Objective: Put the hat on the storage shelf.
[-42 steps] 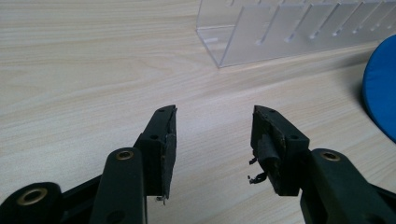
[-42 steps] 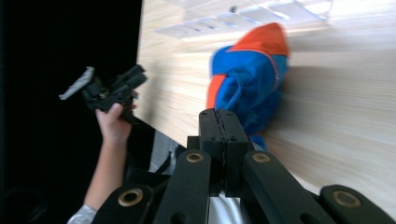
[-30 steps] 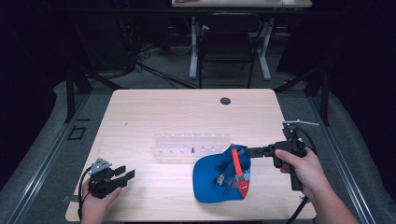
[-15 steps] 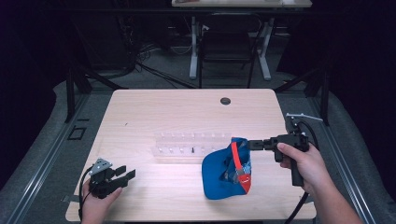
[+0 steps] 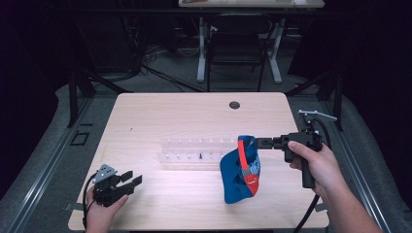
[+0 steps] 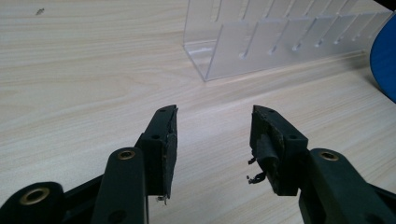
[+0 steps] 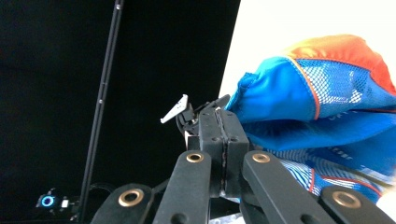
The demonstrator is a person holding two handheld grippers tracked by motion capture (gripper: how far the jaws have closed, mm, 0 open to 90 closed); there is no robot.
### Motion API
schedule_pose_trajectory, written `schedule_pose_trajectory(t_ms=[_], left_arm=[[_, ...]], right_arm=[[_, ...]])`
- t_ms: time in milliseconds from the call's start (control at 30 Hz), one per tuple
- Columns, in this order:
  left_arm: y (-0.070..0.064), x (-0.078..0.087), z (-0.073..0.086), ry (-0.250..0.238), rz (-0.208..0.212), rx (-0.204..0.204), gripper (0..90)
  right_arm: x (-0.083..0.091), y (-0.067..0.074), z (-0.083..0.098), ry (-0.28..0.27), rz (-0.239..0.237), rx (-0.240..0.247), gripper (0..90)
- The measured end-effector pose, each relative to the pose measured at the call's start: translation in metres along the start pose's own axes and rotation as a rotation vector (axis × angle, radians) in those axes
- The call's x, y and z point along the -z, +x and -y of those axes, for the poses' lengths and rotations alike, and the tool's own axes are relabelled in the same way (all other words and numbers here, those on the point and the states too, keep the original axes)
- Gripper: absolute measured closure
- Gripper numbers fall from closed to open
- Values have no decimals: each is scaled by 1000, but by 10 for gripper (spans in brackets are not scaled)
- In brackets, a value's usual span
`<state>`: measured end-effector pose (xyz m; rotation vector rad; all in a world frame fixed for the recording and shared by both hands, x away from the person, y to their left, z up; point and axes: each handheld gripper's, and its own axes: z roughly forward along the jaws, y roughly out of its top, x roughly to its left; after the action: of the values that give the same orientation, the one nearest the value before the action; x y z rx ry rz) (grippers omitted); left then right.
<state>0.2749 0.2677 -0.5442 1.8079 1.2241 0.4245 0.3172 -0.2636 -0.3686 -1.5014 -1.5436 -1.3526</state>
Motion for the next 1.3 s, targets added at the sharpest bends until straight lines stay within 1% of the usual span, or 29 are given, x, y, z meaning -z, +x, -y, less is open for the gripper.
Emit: schedule_pose_trajectory(t_ms=[33, 100, 133, 200, 267, 367, 433, 467, 500, 633, 667, 700, 733, 833, 867, 900, 967, 1000, 1033, 1067, 1100, 1133, 1167, 1200, 1233, 1267, 1300], left_arm=[[0, 1, -1, -13, 4, 1, 519], [-2, 3, -3, -33, -6, -3, 519], [-3, 4, -4, -31, -3, -6, 520], [-5, 5, -6, -50, -7, -4, 520], [-6, 6, -7, -48, -5, -3, 520], [-11, 9, -12, -50, 10, -11, 516], [-12, 10, -13, -58, 16, -13, 516], [-15, 12, -15, -61, 21, -25, 516], [-15, 12, -15, -61, 21, -25, 516], [-22, 15, -22, -78, 34, -37, 513], [-22, 15, -22, -78, 34, -37, 513], [-24, 15, -23, -88, 37, -40, 512], [-29, 15, -28, -90, 40, -51, 511], [-35, 15, -35, -91, 54, -67, 509], [-37, 14, -38, -98, 62, -73, 509], [-40, 14, -42, -96, 70, -80, 508], [-46, 13, -48, -104, 81, -96, 505], [-49, 13, -51, -109, 91, -104, 503], [-53, 12, -55, -117, 102, -114, 499], [-53, 12, -55, -117, 102, -114, 496], [-61, 10, -61, -122, 116, -134, 493], [-61, 10, -61, -122, 116, -134, 493], [-69, 9, -65, -127, 131, -148, 492], [-69, 9, -65, -127, 131, -148, 492], [-77, 7, -70, -131, 146, -164, 492], [-81, 6, -72, -134, 152, -171, 492], [-81, 6, -72, -134, 152, -171, 491]], right_arm=[[0, 1, 0, -3, -2, 0, 900], [1, 4, -1, -3, -8, 5, 900], [1, 6, -1, -6, -7, 7, 900], [2, 8, -2, -10, -2, 18, 900], [2, 9, -3, -13, -4, 21, 900], [4, 11, -4, -11, 7, 43, 900], [5, 15, -5, -24, -4, 49, 900], [7, 17, -5, -32, -25, 51, 900], [7, 18, -5, -35, -31, 57, 900], [6, 22, -5, -41, -30, 60, 900], [6, 22, -5, -41, -30, 60, 900], [4, 25, -5, -39, -35, 67, 900], [3, 27, -6, -39, -35, 71, 900], [-1, 30, -8, -32, -37, 75, 900], [-2, 32, -9, -32, -36, 77, 900], [-3, 33, -11, -35, -33, 79, 900], [-5, 36, -15, -45, -45, 74, 900], [-5, 39, -17, -43, -30, 95, 900], [-5, 45, -19, -44, 19, 140, 900], [-5, 45, -19, -44, 19, 140, 900], [-5, 65, -22, -54, 8, 178, 900], [-5, 65, -22, -54, 8, 178, 900], [-6, 84, -24, -65, 21, 219, 900], [-6, 84, -24, -65, 21, 219, 900], [-8, 99, -28, -74, 33, 244, 900], [-9, 103, -30, -75, 31, 246, 900], [-9, 103, -30, -75, 31, 246, 900]])
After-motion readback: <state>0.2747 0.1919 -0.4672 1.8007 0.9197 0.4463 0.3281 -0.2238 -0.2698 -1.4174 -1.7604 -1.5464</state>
